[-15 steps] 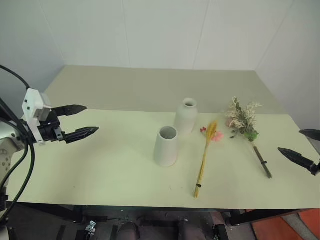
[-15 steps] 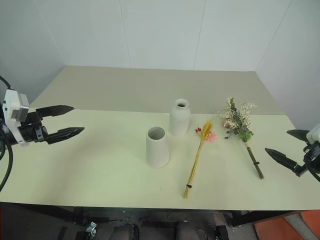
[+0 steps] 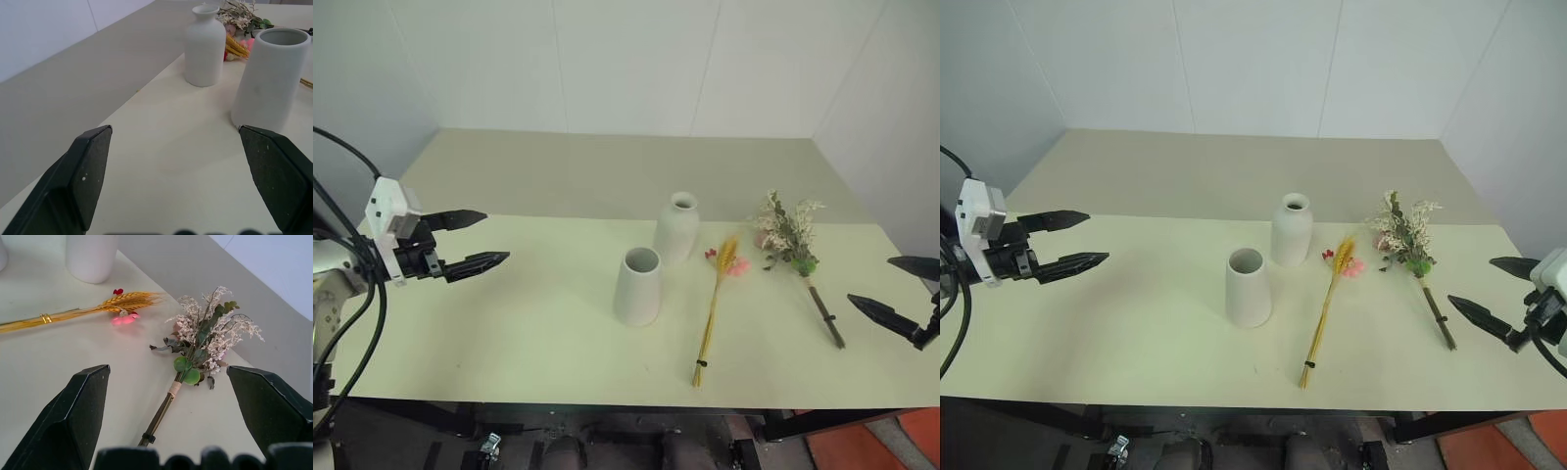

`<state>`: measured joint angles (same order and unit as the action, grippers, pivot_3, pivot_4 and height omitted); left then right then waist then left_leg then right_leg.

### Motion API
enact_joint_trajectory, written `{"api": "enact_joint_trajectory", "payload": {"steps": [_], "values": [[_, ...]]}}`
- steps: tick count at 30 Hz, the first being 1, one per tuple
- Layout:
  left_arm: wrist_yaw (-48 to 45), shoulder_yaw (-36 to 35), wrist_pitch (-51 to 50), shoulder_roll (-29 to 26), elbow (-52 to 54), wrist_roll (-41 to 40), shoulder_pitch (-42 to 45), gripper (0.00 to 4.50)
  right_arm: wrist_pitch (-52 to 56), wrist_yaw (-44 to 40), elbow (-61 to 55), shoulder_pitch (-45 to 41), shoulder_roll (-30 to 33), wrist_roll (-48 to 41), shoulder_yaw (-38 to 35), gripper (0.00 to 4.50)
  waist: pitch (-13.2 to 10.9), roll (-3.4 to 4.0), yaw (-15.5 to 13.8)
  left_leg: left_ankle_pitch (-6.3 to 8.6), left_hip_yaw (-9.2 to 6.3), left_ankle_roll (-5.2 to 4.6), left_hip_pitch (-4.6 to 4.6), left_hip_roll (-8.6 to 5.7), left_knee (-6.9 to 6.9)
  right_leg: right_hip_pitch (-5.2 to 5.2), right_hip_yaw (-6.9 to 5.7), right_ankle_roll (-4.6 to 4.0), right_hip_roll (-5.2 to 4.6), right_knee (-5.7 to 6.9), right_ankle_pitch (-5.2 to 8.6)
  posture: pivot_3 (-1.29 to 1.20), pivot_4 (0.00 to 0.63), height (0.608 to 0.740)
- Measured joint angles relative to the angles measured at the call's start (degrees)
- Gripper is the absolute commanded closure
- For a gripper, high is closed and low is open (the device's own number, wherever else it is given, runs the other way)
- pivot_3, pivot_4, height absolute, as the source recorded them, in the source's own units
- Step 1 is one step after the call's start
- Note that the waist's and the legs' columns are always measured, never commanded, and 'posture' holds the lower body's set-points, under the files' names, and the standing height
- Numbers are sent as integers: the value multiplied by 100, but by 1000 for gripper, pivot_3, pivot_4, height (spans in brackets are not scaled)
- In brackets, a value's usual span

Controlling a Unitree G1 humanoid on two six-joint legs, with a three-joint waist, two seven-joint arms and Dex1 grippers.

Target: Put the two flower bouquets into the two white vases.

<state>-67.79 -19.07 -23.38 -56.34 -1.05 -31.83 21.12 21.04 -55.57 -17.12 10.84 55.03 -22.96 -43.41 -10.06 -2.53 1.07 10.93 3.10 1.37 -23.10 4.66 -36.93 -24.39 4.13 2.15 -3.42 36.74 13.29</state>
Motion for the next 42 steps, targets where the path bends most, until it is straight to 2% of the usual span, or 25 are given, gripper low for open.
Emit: {"api": "enact_joint_trajectory", "payload": {"steps": [4, 7, 10, 14, 17, 19, 25, 28, 32, 38, 39, 42], "values": [[-32, 82, 111, 97, 5, 12, 253, 13, 996, 279, 450, -581, 828, 142, 578, 0, 0, 1, 27, 0, 3, 0, 8, -2, -1, 3, 4, -4, -2, 1, -3, 0, 150, 740], [-20, 277, 130, 237, 16, 26, 341, 13, 1728, 345, 766, -1231, 1132, 88, 1155, 0, 0, 0, 33, 0, -1, -1, 1, -1, 1, -1, 3, -6, 0, 0, -2, 0, 150, 740], [-36, 449, 134, 316, 3, 32, 434, 13, 2444, 445, 1125, -2179, 1255, 33, 2069, 0, -1, -1, 74, -1, -1, -1, -11, -2, 0, -12, 4, -4, 0, -1, -3, 0, 150, 740], [-64, 799, 195, 384, 24, 236, 600, 13, 3148, 697, 1854, -3736, 1066, 345, 3484, 0, -2, -2, 140, -1, -5, -2, -16, -3, -1, -17, 4, -3, 1, 1, -4, 0, 150, 740], [-37, 930, 180, 508, 43, 247, 633, 13, 3299, 731, 2563, -4439, 780, 666, 4275, 0, -2, -3, 141, -1, -5, -2, -28, -3, -1, -27, 4, 3, 1, 2, -7, 0, 150, 740], [4, 959, 159, 538, 85, 247, 681, 13, 3296, 758, 3190, -4883, 538, 932, 4683, 0, -2, -2, 141, -2, -4, -3, -53, -5, -3, -52, 5, 32, 1, 5, -30, 0, 150, 740], [237, 977, 31, 609, 489, 240, 584, 13, 2734, 809, 5035, -5802, -105, 1610, 5323, 0, -3, -1, 143, -2, -4, -3, -76, -7, -6, -75, 6, 10, 1, 10, -49, 0, 150, 740], [364, 971, -85, 644, 710, 220, 531, 0, 2417, 780, 5845, -6245, -311, 1910, 5450, 590, -3, -1, 152, -3, -5, -4, -75, -7, -7, -74, 6, 13, 2, 11, -49, 0, 150, 740], [499, 889, -167, 642, 908, 218, 440, 0, 2058, 711, 6605, -6612, -475, 2195, 5505, 2030, -3, -1, 155, -3, -5, -4, -75, -8, -6, -74, 6, 13, 2, 11, -49, 0, 150, 740], [637, 820, -225, 639, 1123, 214, 50, 0, 2022, 610, 7073, -6841, -572, 2409, 5503, 4113, -3, -1, 158, -3, -5, -4, -74, -8, -6, -74, 7, 12, 2, 13, -50, 0, 150, 740], [645, 788, -254, 639, 1152, 202, 34, 0, 2018, 606, 7128, -6841, -613, 2427, 5501, 4351, -3, -1, 158, -3, -5, -4, -74, -7, -7, -73, 7, 13, 2, 13, -50, 0, 150, 740], [654, 713, -282, 638, 1163, 183, 35, 0, 2009, 625, 7226, -6846, -706, 2466, 5483, 4364, -3, 0, 158, -3, -6, -4, -72, -8, -7, -72, 7, 14, 2, 15, -50, 0, 150, 740]]}}
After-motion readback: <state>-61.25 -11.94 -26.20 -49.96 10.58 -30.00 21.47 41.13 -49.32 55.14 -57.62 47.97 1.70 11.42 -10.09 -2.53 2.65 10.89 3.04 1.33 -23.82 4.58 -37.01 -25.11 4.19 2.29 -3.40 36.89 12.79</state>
